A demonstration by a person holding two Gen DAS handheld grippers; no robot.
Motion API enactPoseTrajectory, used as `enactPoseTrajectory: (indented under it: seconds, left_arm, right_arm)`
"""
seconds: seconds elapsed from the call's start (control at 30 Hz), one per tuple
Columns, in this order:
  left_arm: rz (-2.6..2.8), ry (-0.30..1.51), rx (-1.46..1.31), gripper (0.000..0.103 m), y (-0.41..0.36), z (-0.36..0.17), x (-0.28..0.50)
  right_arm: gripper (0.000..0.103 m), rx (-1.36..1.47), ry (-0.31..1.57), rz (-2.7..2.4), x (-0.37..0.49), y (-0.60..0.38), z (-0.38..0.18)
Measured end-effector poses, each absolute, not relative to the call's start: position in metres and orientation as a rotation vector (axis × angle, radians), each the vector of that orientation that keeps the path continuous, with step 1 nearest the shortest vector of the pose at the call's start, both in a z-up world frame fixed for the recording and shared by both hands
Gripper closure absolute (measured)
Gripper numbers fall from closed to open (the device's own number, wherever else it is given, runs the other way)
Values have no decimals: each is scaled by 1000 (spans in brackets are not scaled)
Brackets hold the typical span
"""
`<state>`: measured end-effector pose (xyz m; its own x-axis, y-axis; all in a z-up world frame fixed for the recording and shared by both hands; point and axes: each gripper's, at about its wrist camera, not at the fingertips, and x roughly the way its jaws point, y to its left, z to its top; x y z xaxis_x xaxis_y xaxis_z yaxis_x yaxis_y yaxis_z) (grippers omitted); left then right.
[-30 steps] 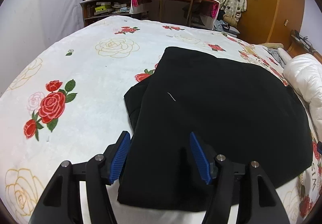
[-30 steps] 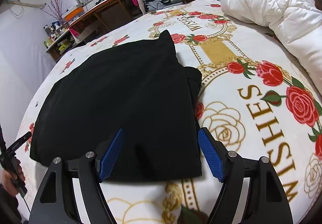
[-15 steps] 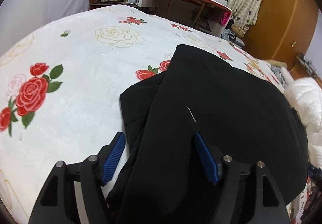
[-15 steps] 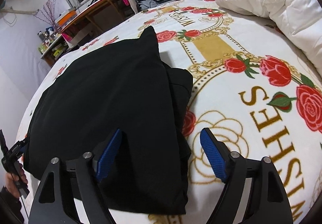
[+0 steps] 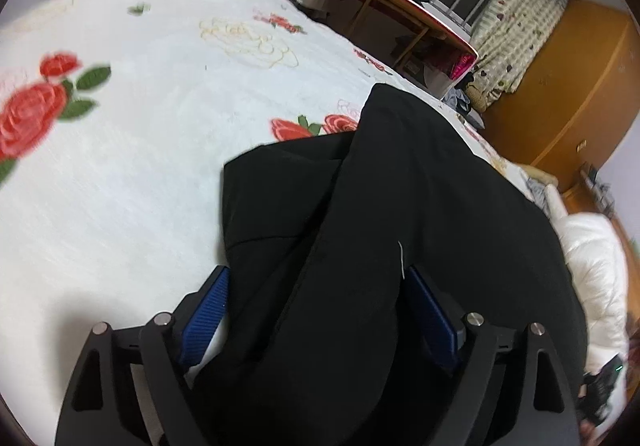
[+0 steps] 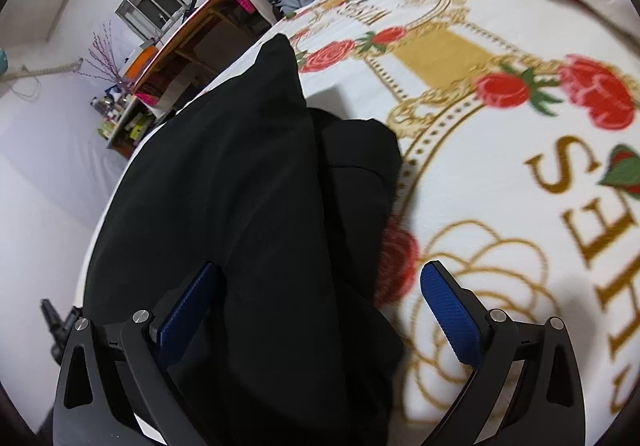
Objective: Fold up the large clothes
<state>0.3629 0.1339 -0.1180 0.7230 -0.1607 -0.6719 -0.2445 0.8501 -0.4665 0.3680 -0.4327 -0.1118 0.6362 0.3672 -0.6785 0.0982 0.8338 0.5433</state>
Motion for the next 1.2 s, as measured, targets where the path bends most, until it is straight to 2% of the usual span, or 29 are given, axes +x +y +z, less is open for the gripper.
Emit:
enactPoseTrajectory:
  seconds: [0.23, 0.3, 0.33, 0.37, 0.47, 0.57, 0.63, 0.7, 0.77, 0.8, 0.97, 1.2]
  left_arm:
    - [75, 768, -605, 11, 131, -124, 376]
    - [90, 775, -598, 11, 129, -123, 379]
    - [97, 781, -586, 11, 127, -122, 379]
    - [101, 784, -576, 13, 125, -121, 379]
    - [103, 793, -556, 21, 123, -119, 379]
    - [110, 803, -531, 25, 120, -117, 380]
    - [112, 811, -515, 32, 117, -114, 381]
    - [109, 816, -492, 47, 114, -107, 382]
    - [104, 818, -469, 59, 109, -98, 381]
    - [100, 817, -462, 65, 108, -94, 381]
    - [73, 808, -457, 73, 112, -74, 375]
    - [33, 766, -397, 75, 108, -33, 365]
  right_arm:
    - [3, 605, 904, 228, 383, -432, -118]
    - [9, 608, 916, 250, 388, -430, -118]
    - [23, 614, 918, 279, 390, -427, -117]
    - [32, 609, 917, 288, 391, -424, -114]
    - [47, 565, 922, 298, 391, -415, -104]
    - [49, 564, 945, 313, 396, -416, -106]
    - [51, 576, 959, 324, 401, -419, -110]
    - [56, 576, 958, 323, 401, -419, -107]
    - [66, 569, 945, 317, 397, -416, -99]
    - [67, 563, 939, 313, 395, -415, -94]
    - [73, 526, 928, 307, 392, -411, -75]
    - [75, 482, 873, 314, 376, -401, -36]
